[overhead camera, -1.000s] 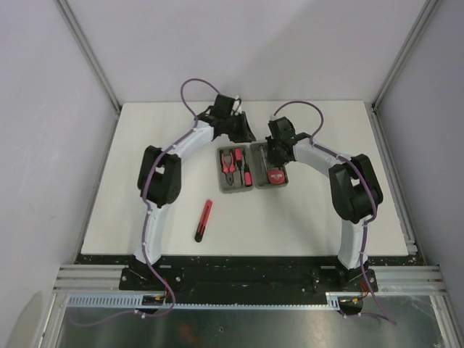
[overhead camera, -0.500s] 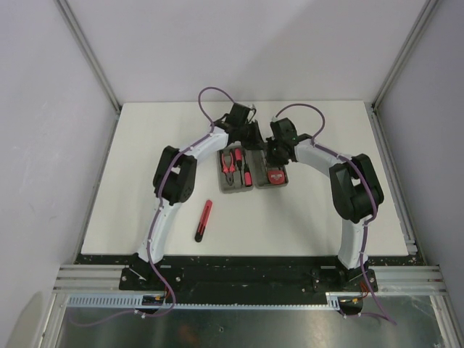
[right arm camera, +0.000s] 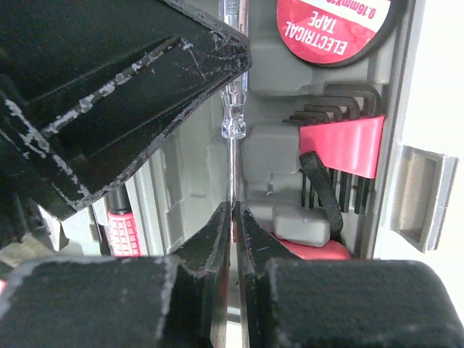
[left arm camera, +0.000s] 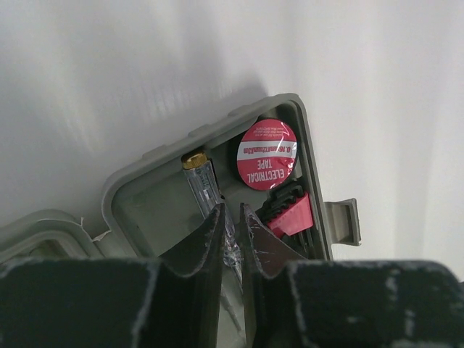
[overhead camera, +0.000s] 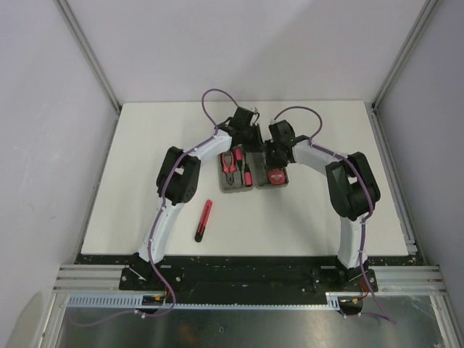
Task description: Pack the tool kit
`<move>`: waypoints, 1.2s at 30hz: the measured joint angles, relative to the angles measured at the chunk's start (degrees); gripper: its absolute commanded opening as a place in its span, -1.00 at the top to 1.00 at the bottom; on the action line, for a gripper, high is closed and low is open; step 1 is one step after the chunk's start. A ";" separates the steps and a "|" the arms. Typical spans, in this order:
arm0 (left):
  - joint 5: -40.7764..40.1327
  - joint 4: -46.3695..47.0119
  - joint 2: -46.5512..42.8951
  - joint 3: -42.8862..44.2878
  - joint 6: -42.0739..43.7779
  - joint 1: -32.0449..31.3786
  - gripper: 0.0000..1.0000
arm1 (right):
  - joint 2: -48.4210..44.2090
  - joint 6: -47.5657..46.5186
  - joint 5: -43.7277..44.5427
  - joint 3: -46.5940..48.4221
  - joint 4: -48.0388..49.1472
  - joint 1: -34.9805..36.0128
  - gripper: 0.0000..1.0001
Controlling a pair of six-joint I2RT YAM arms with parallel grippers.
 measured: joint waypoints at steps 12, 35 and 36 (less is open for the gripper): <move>0.28 1.20 0.04 -0.17 -0.09 0.00 0.64 | 1.38 -0.09 0.13 0.15 0.31 0.11 1.00; 4.92 2.34 0.81 -1.51 -4.31 1.18 0.34 | 2.51 -0.17 0.44 1.25 1.11 0.17 1.00; 5.07 2.12 0.81 -1.20 -4.24 1.36 0.26 | 2.45 -0.26 0.50 1.25 1.27 0.17 1.00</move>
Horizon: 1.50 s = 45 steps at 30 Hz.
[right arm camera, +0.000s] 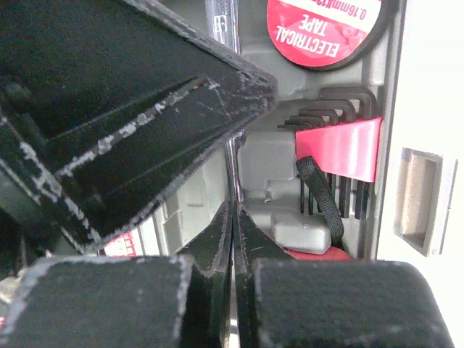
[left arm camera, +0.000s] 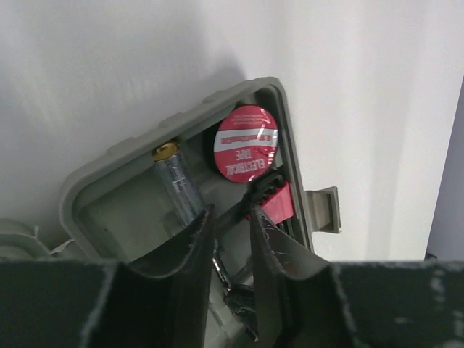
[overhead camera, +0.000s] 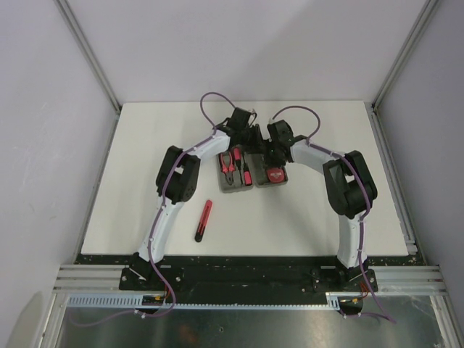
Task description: Pack the tool kit
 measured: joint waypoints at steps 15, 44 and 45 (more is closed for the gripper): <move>-1.81 -3.06 -19.23 -7.93 7.15 5.18 -0.69 | -12.37 2.25 0.35 -0.98 3.80 -1.36 0.33; -22.62 -21.68 -48.41 -58.07 23.19 -2.84 -0.54 | -3.39 1.64 -0.37 -0.98 1.20 -8.31 -0.15; -22.43 -21.38 -47.56 -58.36 23.06 -2.91 -0.46 | -3.08 1.64 -1.16 -0.98 1.36 -8.37 -0.13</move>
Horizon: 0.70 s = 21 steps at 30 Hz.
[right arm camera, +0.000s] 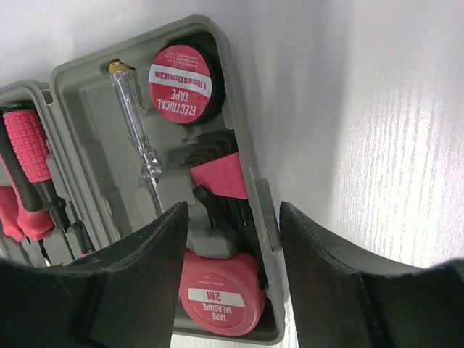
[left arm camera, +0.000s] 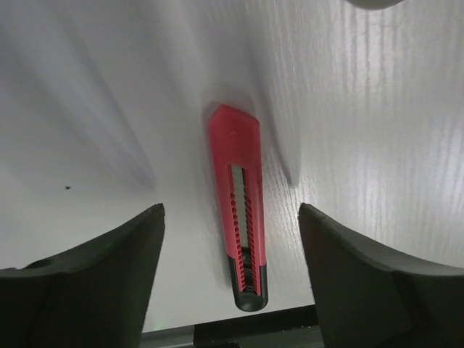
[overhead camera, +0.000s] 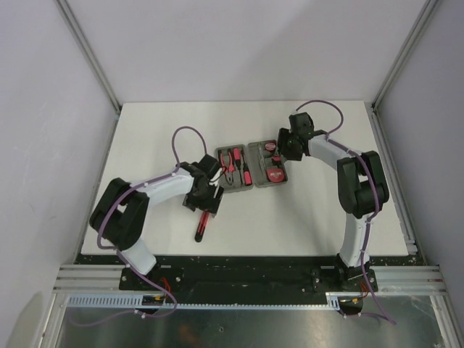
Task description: Pack the tool kit
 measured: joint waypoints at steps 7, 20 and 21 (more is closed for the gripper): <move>0.33 0.55 3.13 -0.74 -0.72 -0.15 0.08 | 0.22 0.72 -3.08 0.00 0.50 -0.74 -0.08; 0.24 0.74 3.21 0.00 -2.54 -0.81 1.00 | 0.52 2.36 -6.34 -1.29 2.40 -0.55 -0.05; 0.22 0.83 3.19 0.00 -2.75 -0.81 1.00 | 0.52 2.45 -6.12 -1.68 2.38 -0.42 -0.06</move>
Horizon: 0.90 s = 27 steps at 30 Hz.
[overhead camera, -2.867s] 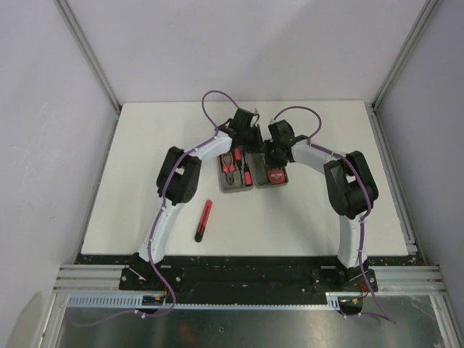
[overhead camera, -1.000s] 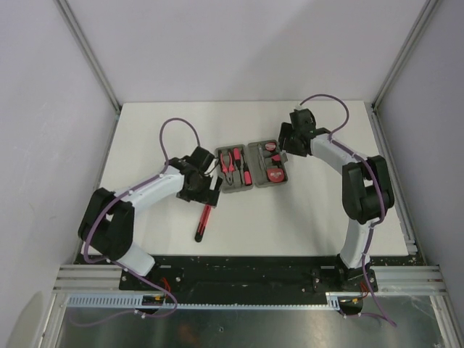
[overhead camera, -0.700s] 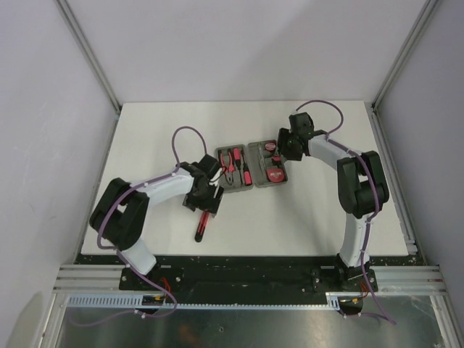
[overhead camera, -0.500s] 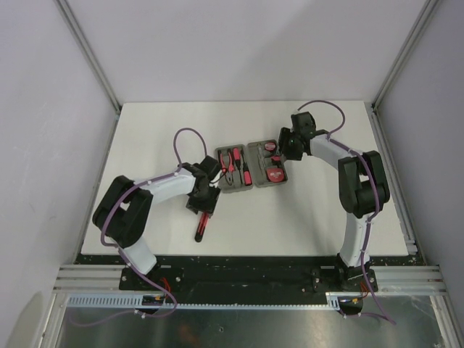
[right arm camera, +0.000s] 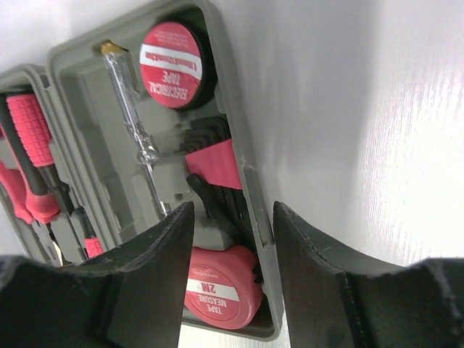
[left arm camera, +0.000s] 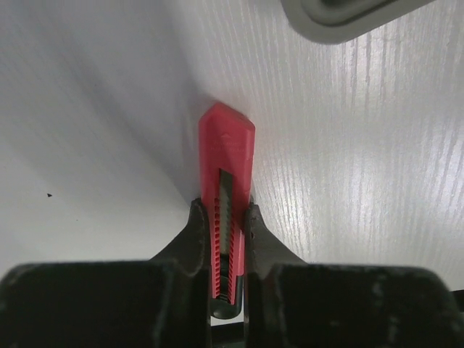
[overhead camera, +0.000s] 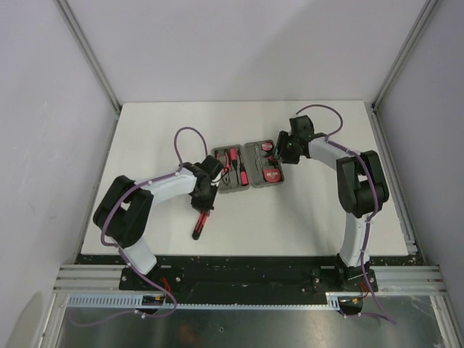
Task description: Pack the tool kit
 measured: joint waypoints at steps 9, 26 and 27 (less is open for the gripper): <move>0.72 0.04 -2.27 5.97 -0.57 -0.04 1.00 | 0.00 -0.28 0.68 -1.33 0.96 0.35 0.31; 0.59 2.95 10.49 37.03 -6.16 -0.04 1.00 | -3.19 -0.17 4.48 -6.60 0.90 6.27 0.86; 0.57 2.97 11.91 37.83 -6.47 -0.04 1.00 | -4.09 0.37 4.76 -7.82 1.01 6.86 0.87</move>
